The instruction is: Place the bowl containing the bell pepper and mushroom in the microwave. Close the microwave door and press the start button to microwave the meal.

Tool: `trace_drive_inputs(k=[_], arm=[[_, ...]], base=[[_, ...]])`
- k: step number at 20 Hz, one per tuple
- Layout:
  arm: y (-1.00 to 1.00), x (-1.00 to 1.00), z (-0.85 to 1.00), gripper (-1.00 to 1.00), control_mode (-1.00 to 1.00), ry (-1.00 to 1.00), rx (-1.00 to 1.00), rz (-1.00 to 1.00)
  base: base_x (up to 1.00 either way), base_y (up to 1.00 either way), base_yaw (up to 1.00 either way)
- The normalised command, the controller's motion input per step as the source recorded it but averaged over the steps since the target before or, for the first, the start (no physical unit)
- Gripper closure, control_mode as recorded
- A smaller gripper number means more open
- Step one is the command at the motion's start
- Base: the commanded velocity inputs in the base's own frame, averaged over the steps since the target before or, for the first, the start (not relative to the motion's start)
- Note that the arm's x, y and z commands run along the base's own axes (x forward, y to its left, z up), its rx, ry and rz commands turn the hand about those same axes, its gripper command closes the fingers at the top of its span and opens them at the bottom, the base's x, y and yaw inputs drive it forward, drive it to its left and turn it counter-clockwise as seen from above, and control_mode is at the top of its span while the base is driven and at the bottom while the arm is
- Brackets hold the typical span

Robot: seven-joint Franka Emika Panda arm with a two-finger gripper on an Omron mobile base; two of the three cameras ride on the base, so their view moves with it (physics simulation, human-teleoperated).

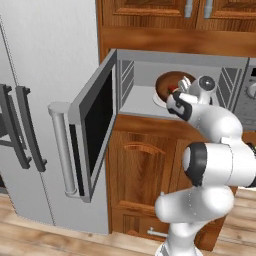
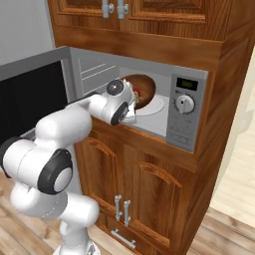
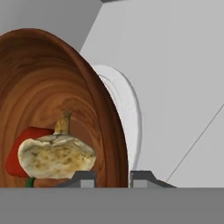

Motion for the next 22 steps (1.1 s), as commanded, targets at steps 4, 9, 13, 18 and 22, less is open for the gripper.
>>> trace_drive_inputs(k=[4,9,13,18,22], arm=[[-0.14,0.2,-0.03,1.0,-1.0,0.0,0.0,-0.02],[-0.04,0.03,0.0,-1.0,-1.0,0.0,0.0,-0.01],[0.0,0.0,0.0,-1.0,-1.0,-0.02,0.0,0.0],[0.0,0.0,0.0,-1.0,-1.0,-0.23,-0.03,0.0],[0.11,-0.11,0.0,-1.0,-1.0,-0.38,-0.1,0.0]], base=[[0.0,0.0,0.0],[0.0,0.0,0.0],[0.0,0.0,0.0],[0.0,0.0,0.0],[0.0,0.0,0.0]])
